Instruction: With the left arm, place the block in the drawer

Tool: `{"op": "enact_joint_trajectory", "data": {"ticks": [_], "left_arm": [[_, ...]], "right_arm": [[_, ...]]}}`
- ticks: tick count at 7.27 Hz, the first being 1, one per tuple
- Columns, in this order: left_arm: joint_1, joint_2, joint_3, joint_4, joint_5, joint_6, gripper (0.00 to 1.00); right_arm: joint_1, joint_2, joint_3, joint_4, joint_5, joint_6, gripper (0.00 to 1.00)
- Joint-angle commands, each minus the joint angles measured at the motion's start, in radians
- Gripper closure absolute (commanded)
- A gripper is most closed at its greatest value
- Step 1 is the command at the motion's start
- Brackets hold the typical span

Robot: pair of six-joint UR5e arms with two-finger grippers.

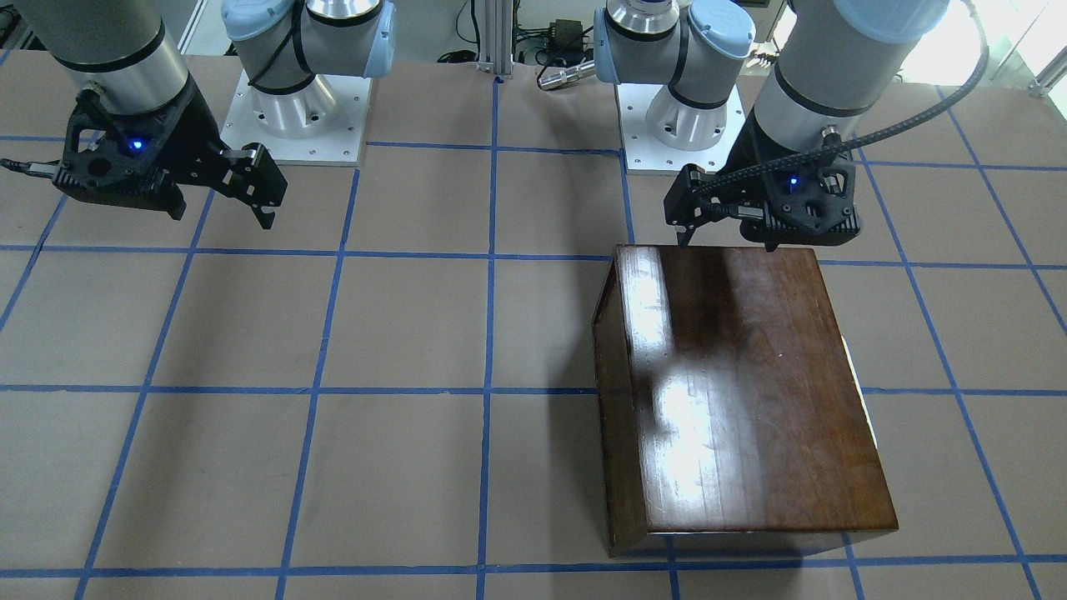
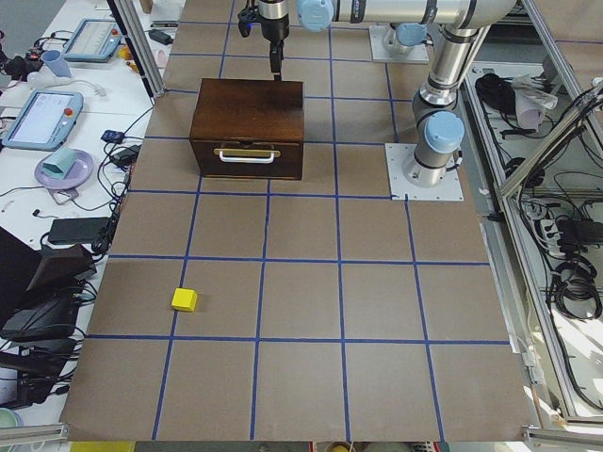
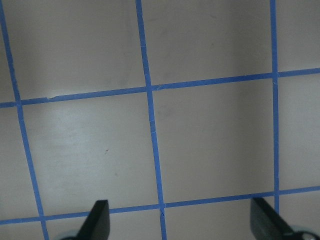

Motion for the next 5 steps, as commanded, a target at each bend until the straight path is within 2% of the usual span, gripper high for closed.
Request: {"op": "enact_joint_trajectory", "data": {"ticks": [1, 5], "left_arm": [[0.002, 0.003, 0.001, 0.002, -0.004, 0.000, 0.00], [0.002, -0.004, 0.001, 0.000, -0.008, -0.001, 0.00]], "right_arm": [[0.000, 0.000, 0.000, 0.000, 0.000, 0.000, 0.00], [0.000, 0.000, 0.000, 0.000, 0.000, 0.000, 0.00]]}}
